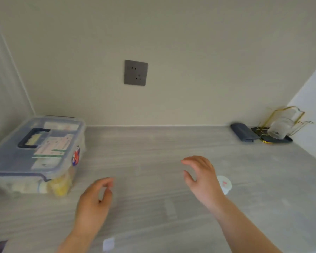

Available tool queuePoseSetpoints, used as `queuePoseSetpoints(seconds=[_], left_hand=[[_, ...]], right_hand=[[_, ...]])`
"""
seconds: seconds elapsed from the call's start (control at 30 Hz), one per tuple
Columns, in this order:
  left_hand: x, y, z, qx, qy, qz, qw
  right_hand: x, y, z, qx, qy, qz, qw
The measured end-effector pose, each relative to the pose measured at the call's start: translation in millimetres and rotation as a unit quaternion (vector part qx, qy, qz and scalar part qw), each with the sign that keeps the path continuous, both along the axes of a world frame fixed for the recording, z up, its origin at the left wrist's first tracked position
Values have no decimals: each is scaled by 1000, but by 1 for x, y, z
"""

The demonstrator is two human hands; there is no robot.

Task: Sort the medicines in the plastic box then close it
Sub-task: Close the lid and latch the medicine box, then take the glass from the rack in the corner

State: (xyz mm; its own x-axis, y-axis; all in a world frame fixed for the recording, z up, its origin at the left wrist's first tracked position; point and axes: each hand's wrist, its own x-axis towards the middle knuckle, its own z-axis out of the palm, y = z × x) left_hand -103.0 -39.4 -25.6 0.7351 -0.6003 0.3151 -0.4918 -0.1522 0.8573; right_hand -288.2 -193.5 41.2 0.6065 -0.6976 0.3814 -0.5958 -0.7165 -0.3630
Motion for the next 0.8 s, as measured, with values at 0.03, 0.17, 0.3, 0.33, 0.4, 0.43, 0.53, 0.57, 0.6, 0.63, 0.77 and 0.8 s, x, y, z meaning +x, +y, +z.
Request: queuePoseSetpoints(seconds=[0.03, 0.17, 0.3, 0.33, 0.4, 0.43, 0.53, 0.57, 0.6, 0.63, 0.77, 0.8], left_hand=[[-16, -2, -6, -4, 33, -25, 999], [-77, -12, -18, 14, 48, -110, 993], [-138, -46, -5, 4, -19, -146, 989], [-157, -60, -3, 4, -53, -163, 985], [-201, -97, 0, -2, -105, -188, 977], [-225, -118, 1, -12, -106, -200, 974], [-290, -187, 0, -23, -114, -234, 965], [-306, -209, -4, -14, -119, -241, 963], [-320, -228, -9, 3, -119, -236, 965], [-326, -243, -13, 30, -108, -218, 970], [-335, -293, -27, 88, -71, -144, 983], [-334, -303, -29, 109, -61, -130, 984]], right_hand=[[-13, -2, -1, -15, -9, -3, 1000], [-61, -27, -9, -2, -68, -47, 997], [-120, -78, -19, 55, -101, -105, 988], [-138, -93, -21, 62, -107, -112, 986], [-176, -125, -20, 76, -121, -114, 983], [-196, -142, -18, 84, -119, -112, 983], [-253, -198, -9, 77, -81, -101, 989], [-272, -217, -7, 73, -63, -106, 990], [-289, -234, -5, 70, -46, -117, 990], [-302, -249, -3, 65, -28, -127, 989], [-340, -329, 4, -1, 155, -131, 979], [-347, -350, 5, -12, 198, -131, 971]])
